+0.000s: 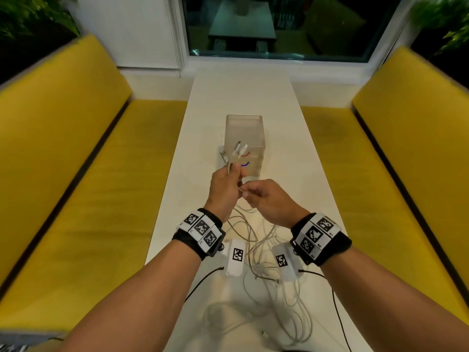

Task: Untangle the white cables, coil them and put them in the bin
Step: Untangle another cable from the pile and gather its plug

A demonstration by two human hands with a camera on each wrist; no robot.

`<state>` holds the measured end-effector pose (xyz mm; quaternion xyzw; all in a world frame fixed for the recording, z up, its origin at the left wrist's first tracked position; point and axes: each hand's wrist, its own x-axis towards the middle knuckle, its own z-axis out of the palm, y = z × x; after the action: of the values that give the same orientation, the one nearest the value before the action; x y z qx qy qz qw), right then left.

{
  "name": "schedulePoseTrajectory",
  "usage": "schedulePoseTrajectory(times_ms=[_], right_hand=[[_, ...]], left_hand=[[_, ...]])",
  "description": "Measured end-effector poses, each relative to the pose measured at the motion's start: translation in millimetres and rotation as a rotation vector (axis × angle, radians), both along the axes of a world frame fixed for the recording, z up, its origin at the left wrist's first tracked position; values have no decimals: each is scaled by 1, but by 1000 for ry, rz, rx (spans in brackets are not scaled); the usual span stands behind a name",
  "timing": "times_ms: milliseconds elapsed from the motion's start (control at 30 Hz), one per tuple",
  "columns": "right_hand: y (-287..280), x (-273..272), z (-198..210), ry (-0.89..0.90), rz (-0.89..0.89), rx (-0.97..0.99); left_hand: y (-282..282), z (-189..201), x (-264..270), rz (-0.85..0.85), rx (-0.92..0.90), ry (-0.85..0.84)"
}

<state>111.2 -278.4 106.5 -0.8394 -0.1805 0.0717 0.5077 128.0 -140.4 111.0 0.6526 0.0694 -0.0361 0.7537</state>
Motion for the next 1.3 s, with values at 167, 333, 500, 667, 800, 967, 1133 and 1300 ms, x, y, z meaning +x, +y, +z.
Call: schedulePoseTrajectory(times_ms=[167, 333, 500, 667, 800, 967, 1133, 1300], right_hand=[[-8, -1, 2, 163, -138, 33], [-23, -8, -17, 405, -188, 226], [-35, -15, -42, 527, -152, 213], [-33, -11, -43, 570, -205, 371], [-18, -6, -19, 486, -224, 582], [0, -2, 9, 305, -241, 514], [5, -4, 16, 220, -219, 355], [-8, -10, -4, 282, -158, 337]], left_hand=[[7, 6, 4, 94, -184, -39], [30, 27, 15, 186, -323, -16], [47, 42, 20, 353, -348, -102], [49, 37, 15, 318, -116, -188], [31, 20, -1, 69, 242, -207], [-4, 12, -17, -31, 219, -195], [-11, 11, -11, 50, 222, -197], [15, 33, 11, 275, 184, -212]])
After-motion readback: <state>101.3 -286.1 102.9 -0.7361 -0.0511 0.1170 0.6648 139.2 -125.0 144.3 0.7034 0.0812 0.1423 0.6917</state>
